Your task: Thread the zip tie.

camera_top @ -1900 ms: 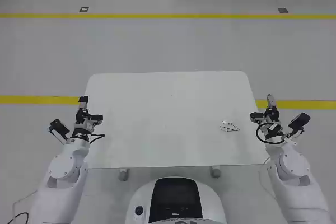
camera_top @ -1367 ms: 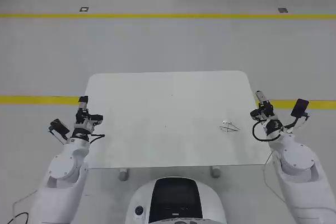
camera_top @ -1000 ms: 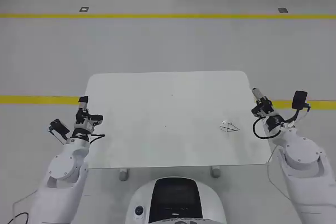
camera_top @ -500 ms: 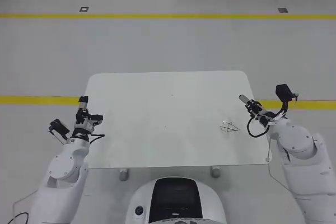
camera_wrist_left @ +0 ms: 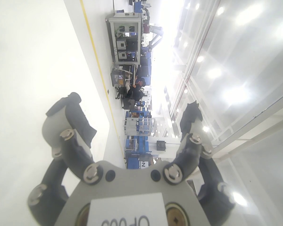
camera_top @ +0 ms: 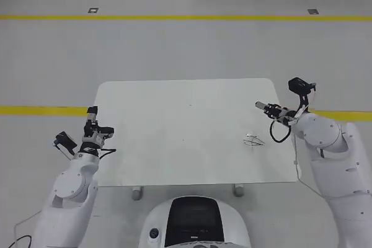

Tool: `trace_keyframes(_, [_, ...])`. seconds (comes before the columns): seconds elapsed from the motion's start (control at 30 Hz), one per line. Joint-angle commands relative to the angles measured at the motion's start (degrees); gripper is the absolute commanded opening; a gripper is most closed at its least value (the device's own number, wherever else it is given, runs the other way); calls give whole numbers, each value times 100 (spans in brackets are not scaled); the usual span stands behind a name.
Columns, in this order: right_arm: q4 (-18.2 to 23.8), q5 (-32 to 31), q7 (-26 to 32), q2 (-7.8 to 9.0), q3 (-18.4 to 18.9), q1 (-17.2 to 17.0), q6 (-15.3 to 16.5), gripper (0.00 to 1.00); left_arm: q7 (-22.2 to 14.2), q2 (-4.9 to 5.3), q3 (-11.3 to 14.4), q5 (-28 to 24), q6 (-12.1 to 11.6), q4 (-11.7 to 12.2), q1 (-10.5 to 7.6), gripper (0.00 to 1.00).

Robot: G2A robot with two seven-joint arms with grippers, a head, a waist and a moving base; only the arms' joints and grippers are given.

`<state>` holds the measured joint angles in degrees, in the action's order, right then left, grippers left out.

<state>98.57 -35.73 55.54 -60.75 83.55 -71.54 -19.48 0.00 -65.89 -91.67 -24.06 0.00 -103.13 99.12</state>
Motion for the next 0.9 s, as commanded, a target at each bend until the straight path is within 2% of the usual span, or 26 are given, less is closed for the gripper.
trace_keyframes(0.0, [-265,-259,323,-25,-248,340,0,100,0,0,0,0,0,0,0,100])
trace_keyframes(0.07, [-574,-274,481,-78,-428,601,0,100,0,0,0,0,0,0,0,100])
trace_keyframes(0.17, [-966,-474,763,-146,-697,817,0,100,0,0,0,0,0,0,0,100])
trace_keyframes(0.7, [-966,-474,763,-146,-697,817,0,100,0,0,0,0,0,0,0,100])
trace_keyframes(0.8, [-1006,-573,712,-164,-816,864,0,100,0,0,0,0,0,0,0,100])
trace_keyframes(0.87, [-1193,-703,896,-197,-961,1033,0,100,0,0,0,0,0,0,0,100])
